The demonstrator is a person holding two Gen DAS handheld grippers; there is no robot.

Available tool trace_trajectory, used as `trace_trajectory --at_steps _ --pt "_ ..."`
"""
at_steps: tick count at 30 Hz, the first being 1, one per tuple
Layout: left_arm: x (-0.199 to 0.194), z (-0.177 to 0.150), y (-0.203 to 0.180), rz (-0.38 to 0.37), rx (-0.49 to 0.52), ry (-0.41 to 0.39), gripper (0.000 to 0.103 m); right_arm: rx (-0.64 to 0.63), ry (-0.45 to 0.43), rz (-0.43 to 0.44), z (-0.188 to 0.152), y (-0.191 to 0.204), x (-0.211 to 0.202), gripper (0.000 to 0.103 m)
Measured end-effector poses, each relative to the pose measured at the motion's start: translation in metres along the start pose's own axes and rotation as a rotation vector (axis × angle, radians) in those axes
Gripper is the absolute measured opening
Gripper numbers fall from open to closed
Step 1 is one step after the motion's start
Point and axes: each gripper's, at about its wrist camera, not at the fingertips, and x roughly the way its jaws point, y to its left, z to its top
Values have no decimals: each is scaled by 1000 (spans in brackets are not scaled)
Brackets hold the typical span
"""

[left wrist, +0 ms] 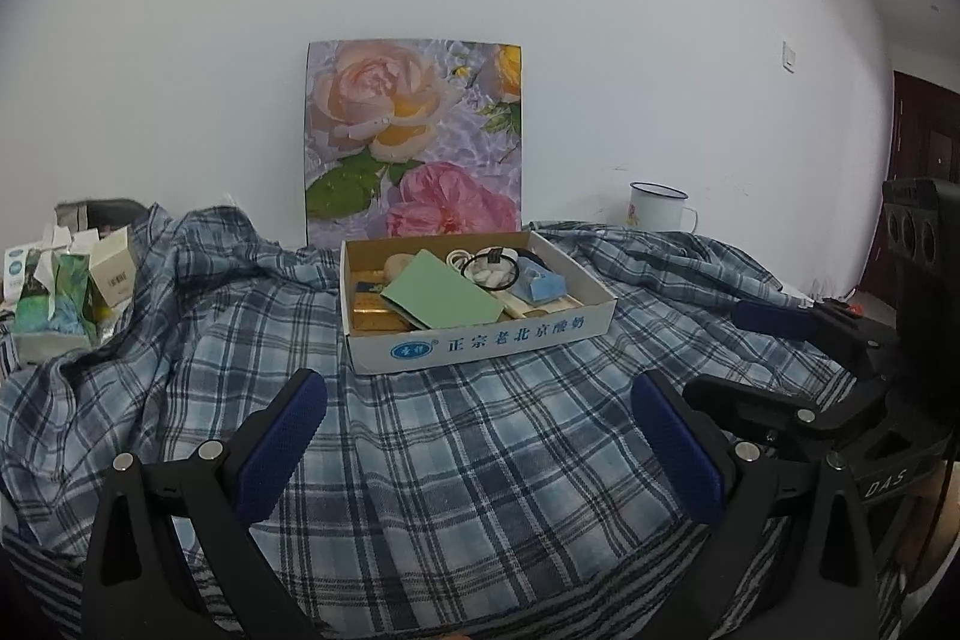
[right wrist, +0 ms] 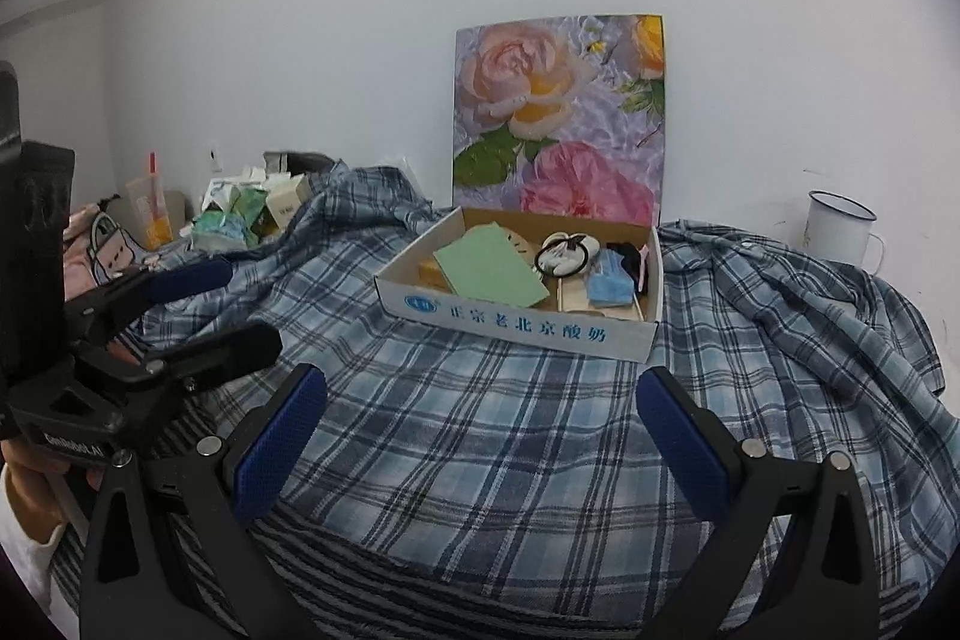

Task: Organize soft objects

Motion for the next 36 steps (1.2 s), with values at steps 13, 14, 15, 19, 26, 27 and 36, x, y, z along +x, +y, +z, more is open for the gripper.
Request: trace_trajectory --at_steps 13,14,15,19,26,27,36 --pt "5 -1 0 3 0 29 103 9 20 1 -1 -3 3 103" --pt "5 -1 0 5 0 30 103 7 21 1 -1 -2 4 103" --pt "5 -1 0 5 1 30 103 7 19 3 -1 -3 3 103" --pt "4 -1 0 14 2 27 103 4 21 4 -1 -3 4 103" --pt "4 -1 1 17 4 26 103 4 24 4 -1 -1 4 103" --pt "4 -1 1 15 4 26 103 5 24 4 -1 -1 5 103" --pt "4 -2 2 26 10 12 103 4 19 10 -3 2 4 103"
